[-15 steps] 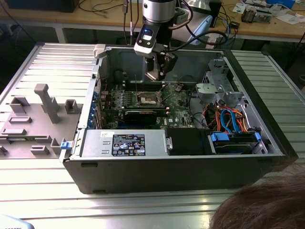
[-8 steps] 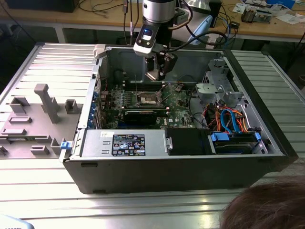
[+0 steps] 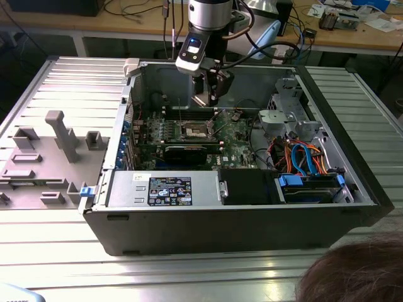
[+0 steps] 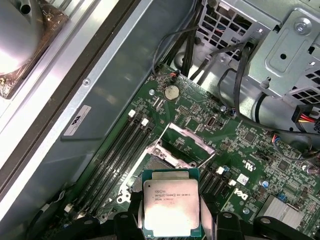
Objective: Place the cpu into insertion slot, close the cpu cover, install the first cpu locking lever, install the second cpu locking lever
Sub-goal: 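Place the cpu into insertion slot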
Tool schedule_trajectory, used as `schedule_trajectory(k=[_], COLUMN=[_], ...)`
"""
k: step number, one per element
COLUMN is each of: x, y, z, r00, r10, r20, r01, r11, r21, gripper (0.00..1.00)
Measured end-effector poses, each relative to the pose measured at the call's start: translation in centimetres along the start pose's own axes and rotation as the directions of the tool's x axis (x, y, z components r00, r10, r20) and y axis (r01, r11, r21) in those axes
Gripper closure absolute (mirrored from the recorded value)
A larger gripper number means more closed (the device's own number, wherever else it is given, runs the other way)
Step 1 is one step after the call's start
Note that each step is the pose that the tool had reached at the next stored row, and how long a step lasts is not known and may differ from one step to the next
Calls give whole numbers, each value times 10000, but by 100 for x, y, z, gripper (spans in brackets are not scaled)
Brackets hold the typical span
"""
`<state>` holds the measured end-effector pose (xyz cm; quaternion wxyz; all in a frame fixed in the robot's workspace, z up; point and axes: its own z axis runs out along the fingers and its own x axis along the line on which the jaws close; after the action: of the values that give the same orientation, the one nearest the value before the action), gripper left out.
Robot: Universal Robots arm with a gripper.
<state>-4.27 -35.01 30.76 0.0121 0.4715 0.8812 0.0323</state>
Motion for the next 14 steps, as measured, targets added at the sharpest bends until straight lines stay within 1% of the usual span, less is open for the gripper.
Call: schedule_trajectory(k=[14], x=[0], y=[0], z=[7], r00=[9995], r10=[301], r20=[21], r01=[-301], r11=[9995], r21=[-3], gripper=[45])
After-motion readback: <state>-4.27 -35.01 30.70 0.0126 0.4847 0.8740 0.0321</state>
